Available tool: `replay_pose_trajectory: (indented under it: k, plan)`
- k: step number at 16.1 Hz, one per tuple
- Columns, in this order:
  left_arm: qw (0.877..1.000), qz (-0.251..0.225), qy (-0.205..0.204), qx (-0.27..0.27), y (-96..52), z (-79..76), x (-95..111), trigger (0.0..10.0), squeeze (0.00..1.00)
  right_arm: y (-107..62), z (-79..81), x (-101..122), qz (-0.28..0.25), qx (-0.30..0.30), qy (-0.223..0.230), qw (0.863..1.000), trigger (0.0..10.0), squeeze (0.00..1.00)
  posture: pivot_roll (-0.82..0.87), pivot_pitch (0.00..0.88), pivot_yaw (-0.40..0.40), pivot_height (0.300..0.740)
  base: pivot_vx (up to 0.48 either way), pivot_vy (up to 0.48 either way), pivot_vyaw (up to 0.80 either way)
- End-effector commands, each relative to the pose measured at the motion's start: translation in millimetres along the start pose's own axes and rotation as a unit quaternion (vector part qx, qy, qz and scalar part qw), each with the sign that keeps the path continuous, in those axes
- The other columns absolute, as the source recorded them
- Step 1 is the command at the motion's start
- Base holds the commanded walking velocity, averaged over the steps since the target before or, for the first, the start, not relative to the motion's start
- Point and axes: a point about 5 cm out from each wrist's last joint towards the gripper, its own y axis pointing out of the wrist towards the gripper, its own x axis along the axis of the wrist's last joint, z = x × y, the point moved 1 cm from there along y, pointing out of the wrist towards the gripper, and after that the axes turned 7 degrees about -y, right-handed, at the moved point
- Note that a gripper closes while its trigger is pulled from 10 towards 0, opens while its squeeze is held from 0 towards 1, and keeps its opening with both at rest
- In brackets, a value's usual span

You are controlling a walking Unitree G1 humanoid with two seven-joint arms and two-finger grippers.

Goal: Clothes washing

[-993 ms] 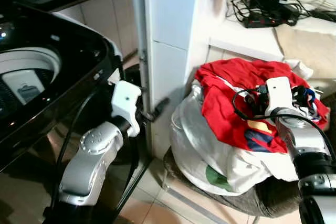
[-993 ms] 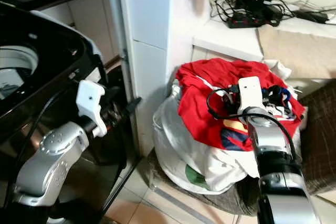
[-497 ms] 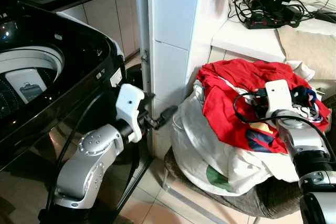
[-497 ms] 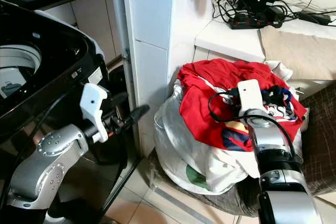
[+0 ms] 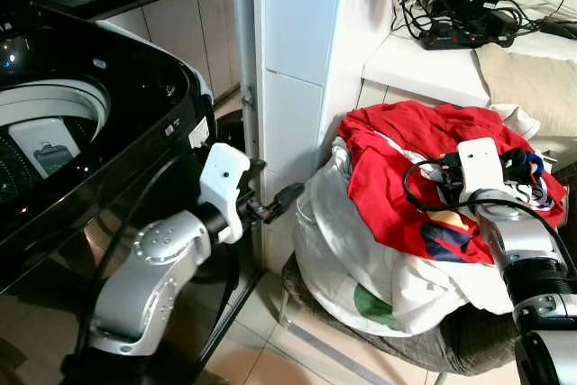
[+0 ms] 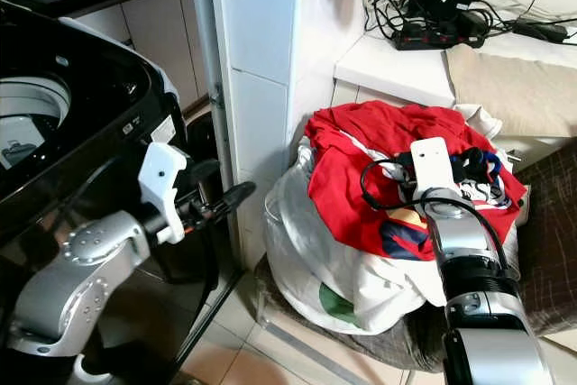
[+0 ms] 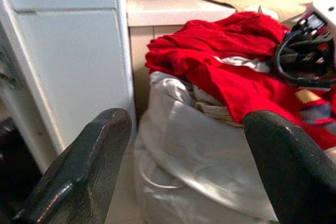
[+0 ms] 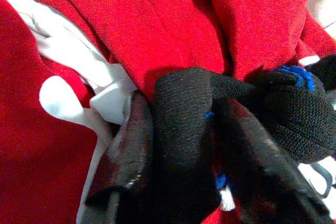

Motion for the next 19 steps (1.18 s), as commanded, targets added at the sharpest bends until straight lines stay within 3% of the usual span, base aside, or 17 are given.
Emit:
replay_pose_trajectory:
  k: [1,5,7,8,9,10,12,14,15,16,19]
  plan:
    - [1.000,0.003,0.003,-0.005,1.2,-4.2,-0.4,10.0,0.00,-0.9,-2.4,0.0,0.003,-0.007,0.000,1.000,0.0,0.00,-0.01,0.000,-0.017,0.740,0.000,0.000,0.00]
    - [0.994,-0.025,-0.098,-0.034,2.7,-9.9,6.0,10.0,0.00,-1.3,-2.6,-0.6,0.004,-0.010,0.006,1.000,0.0,0.00,-0.02,0.000,-0.015,0.740,0.000,0.000,0.00]
    - [0.999,-0.004,-0.048,-0.022,2.8,-9.1,0.7,10.0,0.00,-2.0,-2.7,-0.6,0.003,-0.011,0.007,1.000,0.0,0.00,-0.02,0.000,-0.012,0.740,0.000,0.000,0.00]
    - [0.999,-0.019,-0.035,-0.012,4.2,-7.6,1.7,10.0,0.00,-2.5,-2.7,-0.6,0.003,-0.011,0.008,1.000,0.0,0.00,-0.02,0.000,-0.012,0.740,0.000,0.000,0.00]
    - [0.996,-0.061,-0.057,0.017,6.3,-2.4,7.0,10.0,0.00,-3.3,-2.7,-0.7,0.002,-0.011,0.009,1.000,0.0,0.00,-0.02,0.000,-0.009,0.740,0.000,0.000,0.00]
    - [0.991,-0.081,-0.105,0.033,7.0,0.4,11.0,10.0,0.00,-3.7,-2.7,-0.8,0.001,-0.011,0.010,1.000,0.0,0.00,-0.03,0.000,-0.010,0.740,0.000,0.000,0.00]
    - [0.989,-0.105,-0.083,0.062,7.8,5.3,14.7,10.0,0.00,-4.6,-3.5,-0.1,0.000,-0.013,0.012,1.000,0.0,0.00,-0.03,0.000,-0.011,0.740,0.000,0.000,0.00]
    - [0.989,-0.083,0.011,0.120,5.9,13.4,14.6,10.0,0.00,-15.1,-13.4,18.3,-0.037,-0.031,0.016,0.999,0.0,0.00,-0.02,0.000,-0.016,0.740,0.000,0.000,0.00]
    - [0.989,-0.083,0.011,0.120,5.9,13.4,14.6,10.0,0.00,-15.1,-13.4,18.3,-0.037,-0.031,0.016,0.999,0.0,0.00,-0.02,0.000,-0.016,0.740,0.000,0.000,0.00]
    - [0.994,-0.083,0.015,0.071,6.0,8.0,15.7,10.0,0.00,-24.6,-21.1,34.9,-0.065,-0.037,0.013,0.997,0.0,0.00,-0.02,0.000,-0.021,0.740,0.000,0.000,0.00]
    - [0.992,-0.114,0.009,0.056,6.8,8.7,25.6,10.0,0.00,-49.7,-39.9,73.8,-0.125,-0.038,-0.002,0.991,0.0,0.00,-0.03,0.000,-0.014,0.740,0.000,0.000,0.00]
